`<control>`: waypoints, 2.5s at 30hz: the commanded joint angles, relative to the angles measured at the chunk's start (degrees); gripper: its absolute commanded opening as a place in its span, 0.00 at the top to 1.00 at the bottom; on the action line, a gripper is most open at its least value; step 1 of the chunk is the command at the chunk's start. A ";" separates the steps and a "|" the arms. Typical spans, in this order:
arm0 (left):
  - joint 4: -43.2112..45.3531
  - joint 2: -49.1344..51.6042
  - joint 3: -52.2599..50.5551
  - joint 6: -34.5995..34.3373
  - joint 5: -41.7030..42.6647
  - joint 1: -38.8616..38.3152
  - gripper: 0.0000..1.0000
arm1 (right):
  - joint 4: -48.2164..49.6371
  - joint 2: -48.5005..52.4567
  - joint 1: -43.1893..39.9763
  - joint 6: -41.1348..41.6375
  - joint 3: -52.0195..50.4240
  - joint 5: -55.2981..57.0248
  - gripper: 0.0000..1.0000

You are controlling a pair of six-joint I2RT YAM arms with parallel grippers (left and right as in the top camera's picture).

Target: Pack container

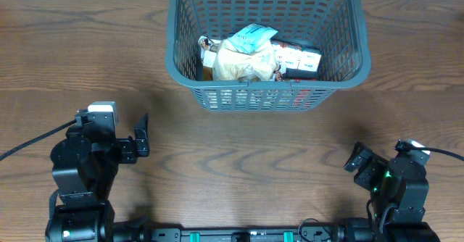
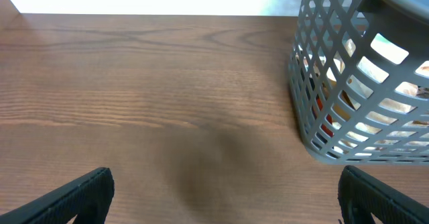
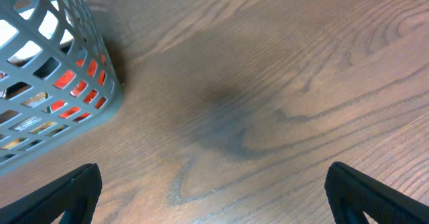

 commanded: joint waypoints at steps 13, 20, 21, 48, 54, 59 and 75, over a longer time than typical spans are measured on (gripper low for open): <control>-0.02 0.00 -0.17 -0.07 -0.46 0.17 0.01 | 2.47 -9.16 5.35 -10.78 -1.16 1.97 0.01; -0.02 0.00 -0.17 -0.07 -0.46 0.17 0.01 | 16.06 -18.45 6.60 -28.50 -7.91 -7.43 0.01; -0.04 0.00 -0.17 -0.07 -0.46 0.17 0.01 | 17.66 -19.12 6.60 -29.03 -9.25 -8.70 0.01; -0.02 0.00 -0.17 -0.07 -0.46 0.17 0.01 | 48.48 -22.95 6.25 -29.14 -34.03 -14.47 0.01; -0.02 0.00 -0.17 -0.07 -0.46 0.17 0.01 | 48.72 -22.95 3.76 -29.18 -34.47 -14.49 0.01; -0.02 0.00 -0.17 -0.07 -0.46 0.17 0.01 | 48.43 -22.95 2.78 -30.21 -35.26 -15.10 0.01; -0.02 0.00 -0.17 -0.07 -0.46 0.17 0.01 | 48.00 -22.95 1.99 -28.52 -35.56 -15.30 0.01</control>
